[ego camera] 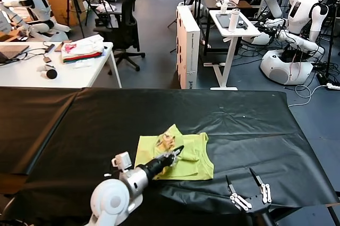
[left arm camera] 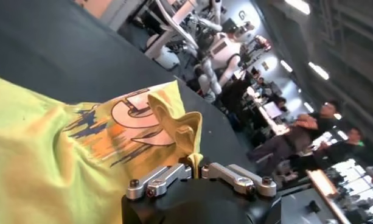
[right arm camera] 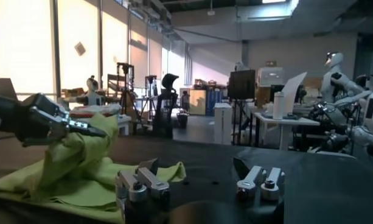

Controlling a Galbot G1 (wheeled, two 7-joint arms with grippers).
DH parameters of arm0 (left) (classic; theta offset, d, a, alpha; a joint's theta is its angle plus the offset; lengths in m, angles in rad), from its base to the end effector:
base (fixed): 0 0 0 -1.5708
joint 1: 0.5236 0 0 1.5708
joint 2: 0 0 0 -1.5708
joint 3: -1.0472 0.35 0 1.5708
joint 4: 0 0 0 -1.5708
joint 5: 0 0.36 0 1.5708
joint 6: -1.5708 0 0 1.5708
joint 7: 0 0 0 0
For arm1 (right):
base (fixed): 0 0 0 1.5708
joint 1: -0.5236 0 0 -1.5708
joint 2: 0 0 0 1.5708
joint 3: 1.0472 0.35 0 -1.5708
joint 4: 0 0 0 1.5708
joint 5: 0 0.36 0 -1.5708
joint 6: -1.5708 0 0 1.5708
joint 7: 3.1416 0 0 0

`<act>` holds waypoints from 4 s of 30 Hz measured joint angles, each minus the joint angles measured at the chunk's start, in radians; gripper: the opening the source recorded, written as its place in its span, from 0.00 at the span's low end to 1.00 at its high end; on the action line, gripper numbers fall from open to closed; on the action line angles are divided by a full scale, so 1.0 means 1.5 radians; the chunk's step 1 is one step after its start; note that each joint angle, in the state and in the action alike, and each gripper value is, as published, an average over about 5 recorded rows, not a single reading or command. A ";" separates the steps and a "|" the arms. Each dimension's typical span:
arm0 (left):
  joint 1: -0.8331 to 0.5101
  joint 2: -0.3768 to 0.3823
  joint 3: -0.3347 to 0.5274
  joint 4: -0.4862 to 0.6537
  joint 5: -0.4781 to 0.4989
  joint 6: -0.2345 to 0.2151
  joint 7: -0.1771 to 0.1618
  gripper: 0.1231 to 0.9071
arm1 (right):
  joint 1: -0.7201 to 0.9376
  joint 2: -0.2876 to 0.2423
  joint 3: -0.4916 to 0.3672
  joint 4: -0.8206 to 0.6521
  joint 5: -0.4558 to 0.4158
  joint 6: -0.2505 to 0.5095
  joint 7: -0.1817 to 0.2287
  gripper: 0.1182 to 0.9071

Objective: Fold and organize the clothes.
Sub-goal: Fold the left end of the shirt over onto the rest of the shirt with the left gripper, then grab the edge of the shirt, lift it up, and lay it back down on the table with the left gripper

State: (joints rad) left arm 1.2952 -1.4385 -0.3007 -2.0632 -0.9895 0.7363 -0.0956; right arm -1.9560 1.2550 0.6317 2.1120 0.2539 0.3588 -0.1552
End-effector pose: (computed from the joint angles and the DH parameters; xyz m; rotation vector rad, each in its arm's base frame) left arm 0.2539 -0.0458 -0.2577 -0.7351 -2.2524 0.9196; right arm 0.0733 -0.0827 -0.3317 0.3879 -3.1128 0.0649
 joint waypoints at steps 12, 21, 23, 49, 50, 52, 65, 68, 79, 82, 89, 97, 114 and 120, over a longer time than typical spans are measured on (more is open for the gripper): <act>-0.002 -0.040 0.025 0.013 0.027 0.000 0.000 0.08 | 0.002 0.007 -0.004 -0.003 -0.005 -0.001 0.000 1.00; -0.009 -0.062 0.032 0.049 0.061 0.000 0.013 0.08 | 0.001 0.009 -0.002 -0.002 -0.006 -0.001 0.000 1.00; -0.012 -0.067 0.034 0.060 0.068 0.000 0.015 0.08 | 0.001 0.010 -0.001 -0.002 -0.006 -0.001 0.000 1.00; 0.018 -0.114 0.030 0.044 0.081 0.000 0.015 1.00 | 0.071 -0.060 -0.054 -0.027 -0.005 -0.024 0.005 1.00; 0.022 -0.114 0.026 0.034 0.080 0.000 0.015 1.00 | 0.076 -0.067 -0.058 -0.027 -0.001 -0.029 0.008 1.00; 0.029 -0.114 0.018 0.010 0.081 0.000 0.017 1.00 | 0.087 -0.080 -0.065 -0.026 0.007 -0.042 0.016 1.00; 0.042 -0.046 -0.105 -0.115 0.135 -0.007 0.043 1.00 | 0.168 -0.156 -0.146 -0.006 -0.032 -0.170 0.030 1.00; 0.049 -0.027 -0.123 -0.120 0.168 -0.027 0.056 1.00 | 0.185 -0.173 -0.163 -0.014 -0.085 -0.157 0.000 1.00; 0.059 0.000 -0.150 -0.122 0.218 -0.073 0.067 1.00 | 0.264 -0.220 -0.218 -0.054 -0.167 -0.152 -0.037 1.00; 0.060 0.002 -0.152 -0.119 0.221 -0.075 0.066 1.00 | 0.272 -0.227 -0.220 -0.060 -0.184 -0.145 -0.041 0.99; 0.063 -0.002 -0.150 -0.116 0.225 -0.076 0.065 1.00 | 0.267 -0.240 -0.209 -0.064 -0.204 -0.133 -0.047 0.90; 0.069 -0.006 -0.151 -0.117 0.227 -0.076 0.065 1.00 | 0.261 -0.249 -0.202 -0.072 -0.224 -0.122 -0.052 0.88; 0.071 -0.008 -0.154 -0.118 0.230 -0.078 0.066 1.00 | 0.255 -0.248 -0.202 -0.089 -0.238 -0.108 -0.053 0.27; 0.071 -0.008 -0.156 -0.118 0.230 -0.078 0.066 1.00 | 0.243 -0.249 -0.189 -0.093 -0.236 -0.103 -0.050 0.03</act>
State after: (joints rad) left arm 1.4010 -1.4505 -0.5347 -2.2394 -0.6445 0.6195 0.0041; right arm -1.5909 0.8822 0.3478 1.9730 -0.0997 0.2036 -0.2298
